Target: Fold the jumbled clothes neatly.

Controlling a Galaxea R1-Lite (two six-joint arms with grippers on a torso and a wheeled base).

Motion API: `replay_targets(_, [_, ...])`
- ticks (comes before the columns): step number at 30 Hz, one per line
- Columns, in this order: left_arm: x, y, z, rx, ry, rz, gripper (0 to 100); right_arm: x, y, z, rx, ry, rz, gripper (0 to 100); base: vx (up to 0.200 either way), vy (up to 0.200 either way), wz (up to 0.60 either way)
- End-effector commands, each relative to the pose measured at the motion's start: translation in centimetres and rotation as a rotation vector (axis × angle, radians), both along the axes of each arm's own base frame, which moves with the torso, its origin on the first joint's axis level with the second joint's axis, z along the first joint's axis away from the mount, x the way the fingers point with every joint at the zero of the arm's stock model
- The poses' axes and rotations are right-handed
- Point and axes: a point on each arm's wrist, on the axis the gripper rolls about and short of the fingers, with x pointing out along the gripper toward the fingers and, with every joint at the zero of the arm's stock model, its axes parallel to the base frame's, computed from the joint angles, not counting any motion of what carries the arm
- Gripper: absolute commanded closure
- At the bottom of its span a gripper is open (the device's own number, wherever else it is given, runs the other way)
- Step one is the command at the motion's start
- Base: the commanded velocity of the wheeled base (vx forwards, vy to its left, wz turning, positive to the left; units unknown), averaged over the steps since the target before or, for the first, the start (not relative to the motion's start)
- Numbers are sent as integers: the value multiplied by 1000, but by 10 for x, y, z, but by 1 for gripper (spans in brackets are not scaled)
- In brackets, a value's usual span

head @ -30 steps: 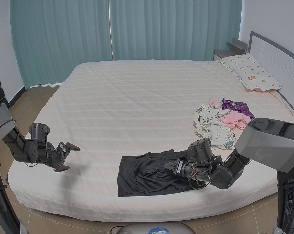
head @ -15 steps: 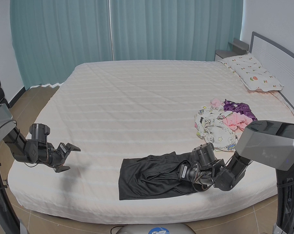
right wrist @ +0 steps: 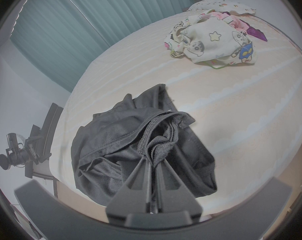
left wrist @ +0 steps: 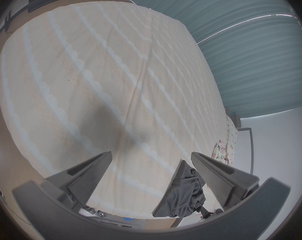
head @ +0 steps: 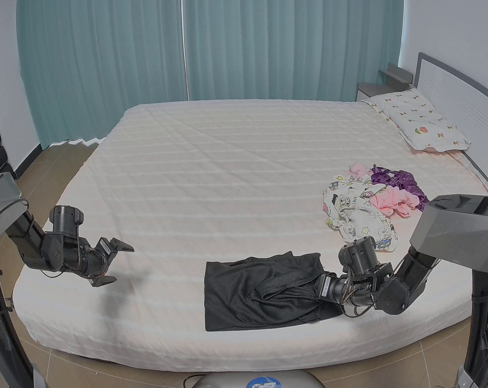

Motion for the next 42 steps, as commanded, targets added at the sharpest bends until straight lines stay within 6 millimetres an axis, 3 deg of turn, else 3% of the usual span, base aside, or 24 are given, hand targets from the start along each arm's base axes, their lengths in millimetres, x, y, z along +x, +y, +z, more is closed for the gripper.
replay_targets(1, [0,0,-1,-1,2,2,0,-1,0,0,-4,0,1,0,0,0,0])
replay_targets(7, [0,0,-1,-3,4,2,0,8,-9,22,26,-69,-35,0,0,0,0])
replay_targets(8, [0,0,-1,-3,2,2,0,8,-10,44,67,-121,-42,0,0,0,0])
replay_targets(9, [0,0,-1,-3,2,2,0,8,-10,51,76,-137,-38,0,0,0,0])
replay_targets(14, [1,0,-1,-4,1,3,0,12,10,65,109,-193,3,0,0,0,0])
replay_targets(15, [1,0,-1,-4,1,3,0,14,22,66,118,-200,31,0,0,0,0])
replay_targets(23, [1,0,-1,-5,3,4,0,14,86,28,136,-158,151,0,0,0,0])
replay_targets(28, [1,0,-1,-5,2,5,0,12,97,17,145,-133,208,0,0,0,0])
replay_targets(42, [1,0,-1,-5,3,4,0,-4,113,14,178,-93,298,0,0,0,0])
